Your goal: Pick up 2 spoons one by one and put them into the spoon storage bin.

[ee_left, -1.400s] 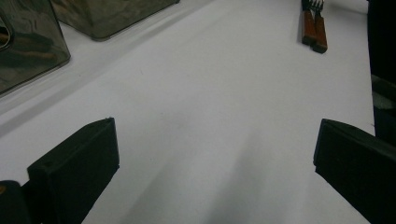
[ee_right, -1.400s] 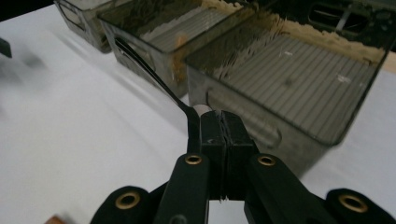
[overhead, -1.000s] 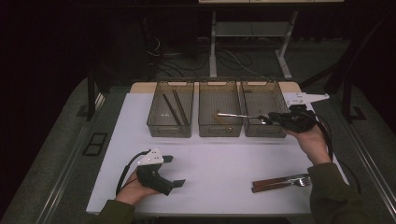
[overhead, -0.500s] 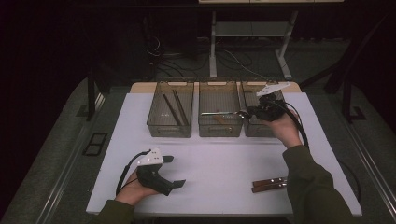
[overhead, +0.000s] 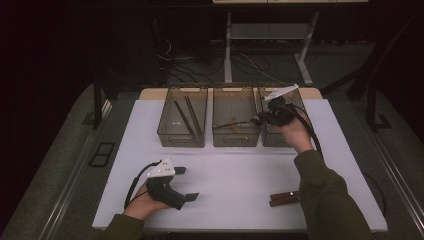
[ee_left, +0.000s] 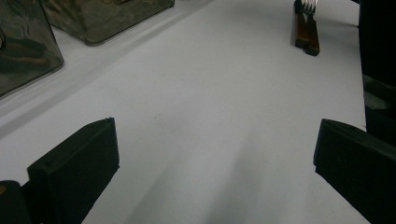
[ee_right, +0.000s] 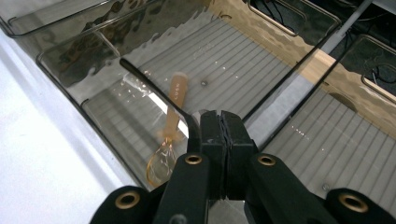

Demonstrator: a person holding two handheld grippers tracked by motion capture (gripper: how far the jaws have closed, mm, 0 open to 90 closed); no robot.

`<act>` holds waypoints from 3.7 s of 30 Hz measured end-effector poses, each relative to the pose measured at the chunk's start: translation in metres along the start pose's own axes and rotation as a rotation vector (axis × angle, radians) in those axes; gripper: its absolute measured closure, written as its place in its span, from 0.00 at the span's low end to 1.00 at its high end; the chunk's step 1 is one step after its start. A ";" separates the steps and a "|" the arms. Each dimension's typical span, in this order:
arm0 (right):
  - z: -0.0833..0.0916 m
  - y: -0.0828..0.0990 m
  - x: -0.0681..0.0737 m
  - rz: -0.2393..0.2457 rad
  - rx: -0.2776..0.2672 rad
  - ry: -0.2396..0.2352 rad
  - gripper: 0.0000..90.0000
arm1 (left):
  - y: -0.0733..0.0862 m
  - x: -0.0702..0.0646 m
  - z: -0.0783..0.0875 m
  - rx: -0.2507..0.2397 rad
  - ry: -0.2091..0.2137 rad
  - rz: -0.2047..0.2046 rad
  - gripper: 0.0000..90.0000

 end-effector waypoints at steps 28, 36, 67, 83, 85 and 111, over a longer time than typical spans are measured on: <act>-0.002 -0.006 -0.012 -0.096 -0.035 -0.012 0.73 | 0.000 0.000 0.000 -0.003 0.003 -0.001 0.00; 0.000 0.008 -0.020 -0.137 -0.044 -0.023 0.86 | 0.000 0.000 0.000 -0.002 0.003 -0.002 0.00; 0.030 0.046 -0.001 -0.119 -0.084 -0.177 0.82 | 0.001 0.001 -0.001 0.008 0.000 -0.005 0.00; 0.066 0.100 0.001 -0.109 -0.085 -0.215 0.49 | 0.001 0.001 -0.001 0.013 -0.005 -0.005 0.00; 0.068 0.107 0.002 -0.109 -0.077 -0.223 0.48 | 0.001 0.001 -0.001 0.013 -0.006 -0.004 0.00; 0.104 0.193 0.047 0.027 0.021 -0.325 1.00 | 0.002 0.001 0.000 0.017 -0.012 -0.006 0.00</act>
Point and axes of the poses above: each handheld gripper's, and its own axes: z roughly backward along the jaws, y roughly out of its underside, x roughly to its left, the point moved 4 cm from there along -z, roughly forward along the jaws, and after that the axes turned 10 degrees about -z, right-handed, at the moved point
